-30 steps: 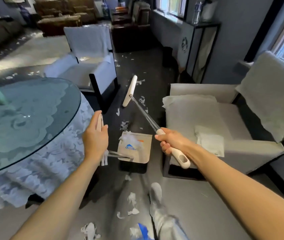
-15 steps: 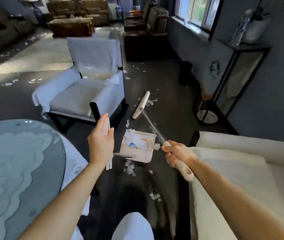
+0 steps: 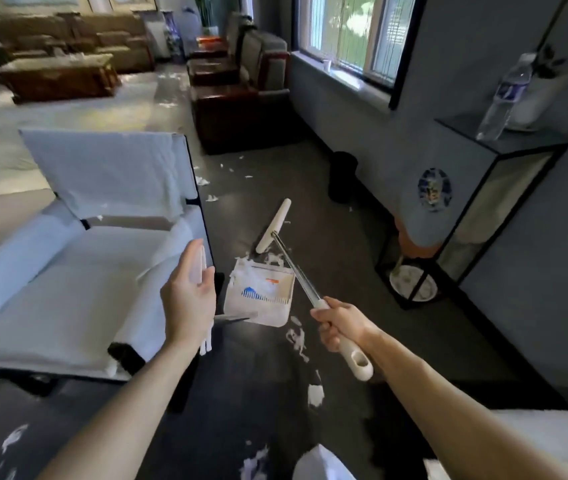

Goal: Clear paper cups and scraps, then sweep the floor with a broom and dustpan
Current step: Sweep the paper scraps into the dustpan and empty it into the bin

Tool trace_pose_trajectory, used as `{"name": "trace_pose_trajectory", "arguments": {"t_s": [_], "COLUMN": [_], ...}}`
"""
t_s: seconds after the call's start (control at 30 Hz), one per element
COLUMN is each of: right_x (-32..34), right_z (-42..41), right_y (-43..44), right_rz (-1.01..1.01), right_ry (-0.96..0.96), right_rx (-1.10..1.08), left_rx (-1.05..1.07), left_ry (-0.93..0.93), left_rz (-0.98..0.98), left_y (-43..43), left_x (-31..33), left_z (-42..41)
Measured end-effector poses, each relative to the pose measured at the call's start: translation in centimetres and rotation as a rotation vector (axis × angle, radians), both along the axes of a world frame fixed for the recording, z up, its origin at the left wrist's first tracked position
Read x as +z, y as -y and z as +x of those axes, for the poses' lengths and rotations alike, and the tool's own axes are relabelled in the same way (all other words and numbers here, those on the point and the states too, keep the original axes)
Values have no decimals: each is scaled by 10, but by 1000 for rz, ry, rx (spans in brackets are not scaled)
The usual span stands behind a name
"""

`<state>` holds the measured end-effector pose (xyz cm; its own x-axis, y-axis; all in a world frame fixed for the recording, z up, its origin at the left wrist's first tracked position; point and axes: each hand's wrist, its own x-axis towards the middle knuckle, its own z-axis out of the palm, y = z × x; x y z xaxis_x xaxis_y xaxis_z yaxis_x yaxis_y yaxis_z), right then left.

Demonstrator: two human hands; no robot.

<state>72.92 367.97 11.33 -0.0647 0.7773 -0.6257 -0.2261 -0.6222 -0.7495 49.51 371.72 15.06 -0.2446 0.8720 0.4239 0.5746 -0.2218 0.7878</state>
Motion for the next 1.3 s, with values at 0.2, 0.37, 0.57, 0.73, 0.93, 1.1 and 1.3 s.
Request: {"name": "trace_pose_trajectory", "arguments": {"t_s": [0.2, 0.37, 0.57, 0.73, 0.93, 1.1, 1.3], "right_x": [5, 17, 50, 46, 49, 50, 38], "right_z": [20, 44, 60, 57, 46, 38, 36], "right_y": [-192, -358, -536, -699, -880, -1015, -1174], "right_rz": [11, 36, 60, 72, 83, 58, 36], "right_ry": [36, 55, 147, 123, 68, 9, 13], "right_rx": [-8, -34, -37, -61, -85, -110, -143], "left_rx": [-57, -89, -86, -116, -219, -244, -250], "left_ry": [9, -38, -4, -1, 7, 66, 48], "left_rz": [-13, -7, -42, -22, 1, -27, -44], "left_y": [-196, -377, -564, -735, -917, -1051, -1216], "left_x": [-13, -10, -1, 4, 13, 16, -3], "left_z": [18, 50, 62, 68, 65, 52, 38]}}
